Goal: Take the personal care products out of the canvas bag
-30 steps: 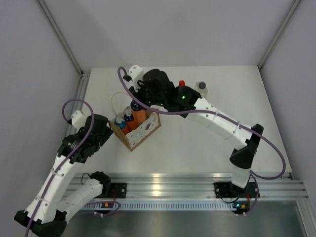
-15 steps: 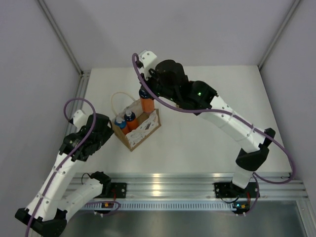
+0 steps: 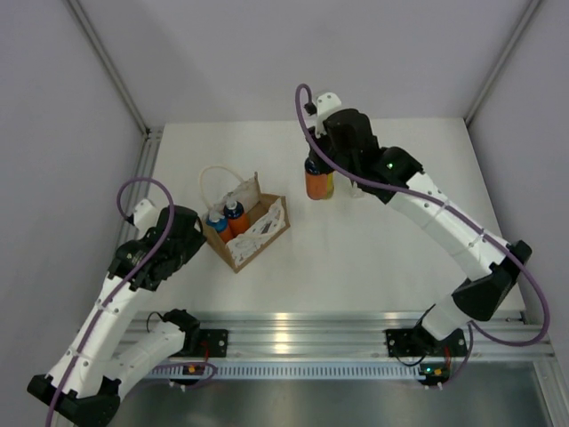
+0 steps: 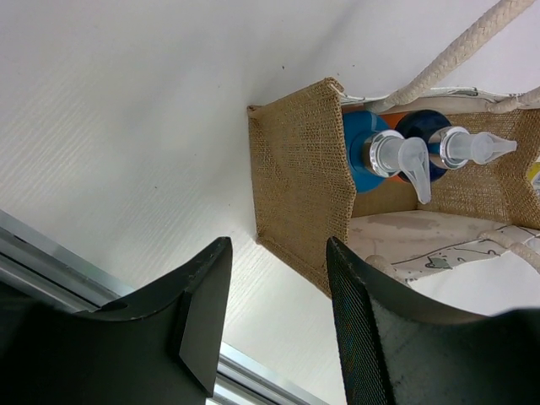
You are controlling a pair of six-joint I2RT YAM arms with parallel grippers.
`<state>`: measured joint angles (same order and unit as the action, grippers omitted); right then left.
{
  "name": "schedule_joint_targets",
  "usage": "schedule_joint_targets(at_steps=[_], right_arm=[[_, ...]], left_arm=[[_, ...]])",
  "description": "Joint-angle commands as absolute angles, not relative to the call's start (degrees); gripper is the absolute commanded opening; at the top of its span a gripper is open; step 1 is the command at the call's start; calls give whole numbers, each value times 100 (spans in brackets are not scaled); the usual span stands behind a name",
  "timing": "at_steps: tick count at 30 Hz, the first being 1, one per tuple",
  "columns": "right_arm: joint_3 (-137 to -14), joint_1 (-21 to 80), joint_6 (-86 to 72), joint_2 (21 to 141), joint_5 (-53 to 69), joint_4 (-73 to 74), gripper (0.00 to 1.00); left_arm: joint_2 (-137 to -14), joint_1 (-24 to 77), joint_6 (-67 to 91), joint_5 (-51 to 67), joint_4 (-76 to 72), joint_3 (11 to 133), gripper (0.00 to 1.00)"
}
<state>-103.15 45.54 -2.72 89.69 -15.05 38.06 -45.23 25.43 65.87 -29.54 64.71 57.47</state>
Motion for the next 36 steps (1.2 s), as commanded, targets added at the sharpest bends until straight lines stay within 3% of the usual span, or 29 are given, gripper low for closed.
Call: schedule_joint_targets(at_steps=[1, 12, 26, 28, 29, 31, 33, 34, 36], right_arm=[[-9775, 4307, -755, 8377, -1538, 2515, 0], [-7850, 3262, -914, 8033, -1442, 1460, 0], [-6996, 2417, -1046, 8341, -1143, 967, 0], [-6970, 2417, -1046, 8367, -1108, 975, 12], [-6952, 2408, -1046, 8367, -1090, 976, 28], [-6952, 2408, -1081, 8350, -1116, 975, 42], [-6987, 2408, -1090, 8341, -1142, 1019, 51], [-7074, 2408, -1081, 8332, -1143, 1054, 52], [-7198, 2426, -1064, 8323, -1081, 1221, 53]], left_arm=[[-4447, 2531, 6601, -2944, 6451, 5678, 53], [-4500, 2540, 6434, -2699, 6363, 5564, 53], [-4869, 2531, 6170, -2496, 6249, 5695, 54], [-4869, 2540, 6161, -2496, 6249, 5687, 56], [-4869, 2540, 6161, -2505, 6249, 5678, 57], [-4860, 2540, 6144, -2514, 6240, 5686, 63], [-4852, 2540, 6135, -2557, 6258, 5695, 68], [-4852, 2531, 6143, -2566, 6249, 5704, 76], [-4851, 2540, 6144, -2566, 6258, 5713, 82]])
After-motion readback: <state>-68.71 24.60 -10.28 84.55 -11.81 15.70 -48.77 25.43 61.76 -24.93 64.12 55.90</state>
